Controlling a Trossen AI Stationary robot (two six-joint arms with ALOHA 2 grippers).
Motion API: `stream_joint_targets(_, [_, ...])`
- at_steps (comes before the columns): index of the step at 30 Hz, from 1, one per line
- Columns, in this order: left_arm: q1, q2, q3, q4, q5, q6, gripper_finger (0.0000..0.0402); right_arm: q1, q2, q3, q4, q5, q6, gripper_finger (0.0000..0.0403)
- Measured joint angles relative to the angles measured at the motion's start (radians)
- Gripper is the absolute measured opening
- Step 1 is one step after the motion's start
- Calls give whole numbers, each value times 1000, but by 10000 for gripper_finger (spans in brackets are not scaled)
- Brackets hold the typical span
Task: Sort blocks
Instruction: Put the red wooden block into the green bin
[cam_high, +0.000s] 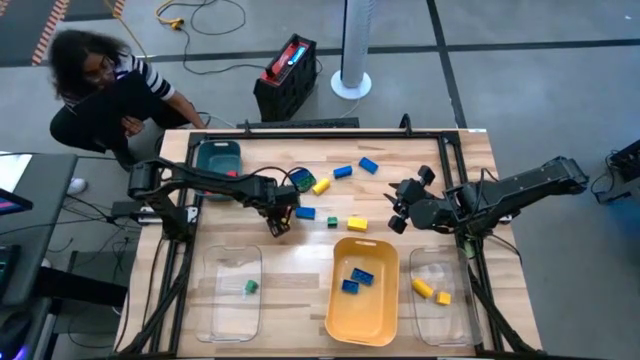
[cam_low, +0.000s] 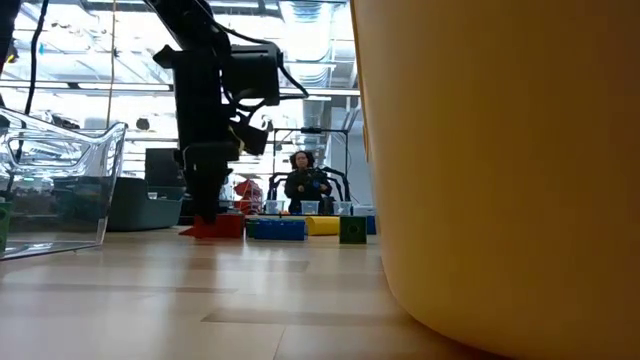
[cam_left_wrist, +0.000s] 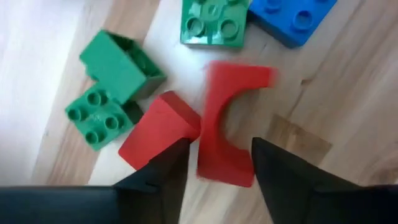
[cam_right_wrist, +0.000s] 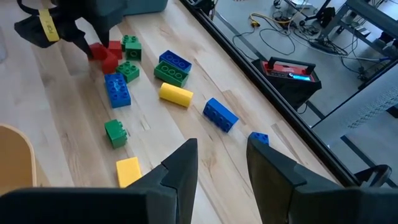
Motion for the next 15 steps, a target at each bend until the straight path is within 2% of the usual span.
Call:
stream_joint_targets(6, [-11,3,-1,10,13,104,73,0,0,0,0,0,0,152])
stream_joint_targets(15, [-11,3,-1,32,27,134,69,0,0,0,-1,0,2,152])
